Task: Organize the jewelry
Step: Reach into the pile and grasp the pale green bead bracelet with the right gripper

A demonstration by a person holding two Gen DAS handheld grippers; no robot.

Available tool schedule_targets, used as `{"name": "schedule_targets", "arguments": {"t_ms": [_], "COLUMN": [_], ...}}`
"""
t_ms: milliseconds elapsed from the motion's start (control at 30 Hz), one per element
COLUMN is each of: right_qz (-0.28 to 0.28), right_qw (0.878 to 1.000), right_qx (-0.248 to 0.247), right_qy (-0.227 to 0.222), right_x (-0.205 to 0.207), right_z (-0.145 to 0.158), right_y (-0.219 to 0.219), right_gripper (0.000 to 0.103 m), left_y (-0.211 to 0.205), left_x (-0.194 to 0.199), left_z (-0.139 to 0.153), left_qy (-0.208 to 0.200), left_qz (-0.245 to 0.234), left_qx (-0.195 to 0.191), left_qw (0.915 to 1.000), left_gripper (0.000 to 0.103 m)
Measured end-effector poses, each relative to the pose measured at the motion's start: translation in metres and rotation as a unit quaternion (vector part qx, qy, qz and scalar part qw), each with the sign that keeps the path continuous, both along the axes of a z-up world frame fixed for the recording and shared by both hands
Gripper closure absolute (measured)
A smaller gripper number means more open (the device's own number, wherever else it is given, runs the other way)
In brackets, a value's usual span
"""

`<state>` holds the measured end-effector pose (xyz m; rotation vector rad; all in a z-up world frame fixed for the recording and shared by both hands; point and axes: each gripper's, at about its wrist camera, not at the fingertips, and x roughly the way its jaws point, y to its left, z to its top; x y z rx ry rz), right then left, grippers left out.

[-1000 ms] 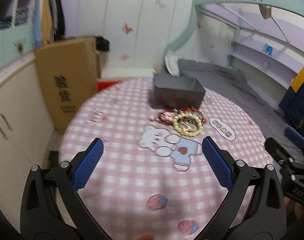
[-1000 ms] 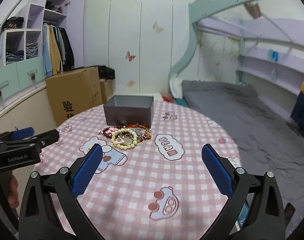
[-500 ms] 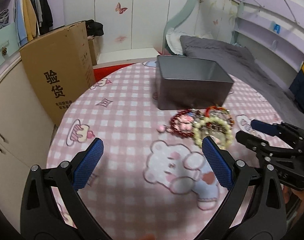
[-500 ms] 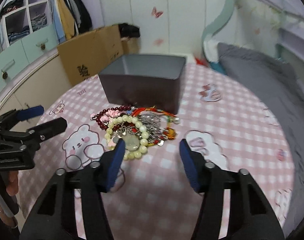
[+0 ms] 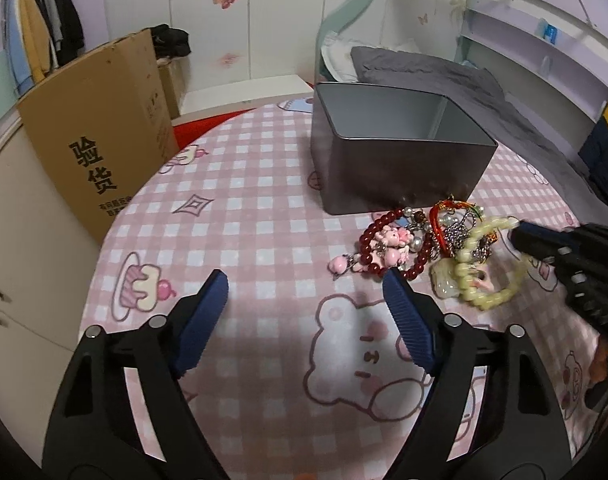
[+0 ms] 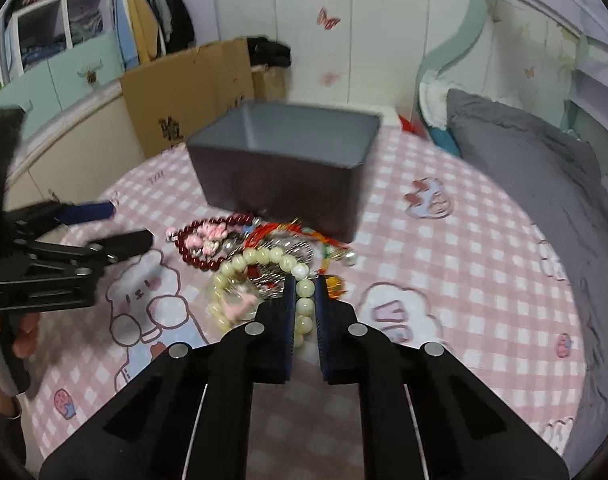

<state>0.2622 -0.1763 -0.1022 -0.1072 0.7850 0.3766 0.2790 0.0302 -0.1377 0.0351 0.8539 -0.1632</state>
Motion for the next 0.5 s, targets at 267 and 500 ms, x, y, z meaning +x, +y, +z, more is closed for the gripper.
{"name": "schedule_targets", "arguments": {"t_ms": [267,500], "right_qz": [-0.014,-0.006], "right_qw": [0.999,0.999], "right_qx": [0.034,0.043], "right_qy": [-0.017,-0.010], "right_x": [-0.010,-0.010], "right_z": [0.015,0.007], "right_y": [-0.026,-0.024], "right_gripper": [0.095,0.095], "left_y": [0.002,-0.014], "left_x": [0.029,0.042], "left_z": [-0.004,-0.013], "left_qy": [0.031,0.052], "left_qz": [-0.010,-0.038], "left_qx": [-0.037,-0.032], "left_qw": [0.9988,0.9974], "left_gripper": [0.042,0.056]}}
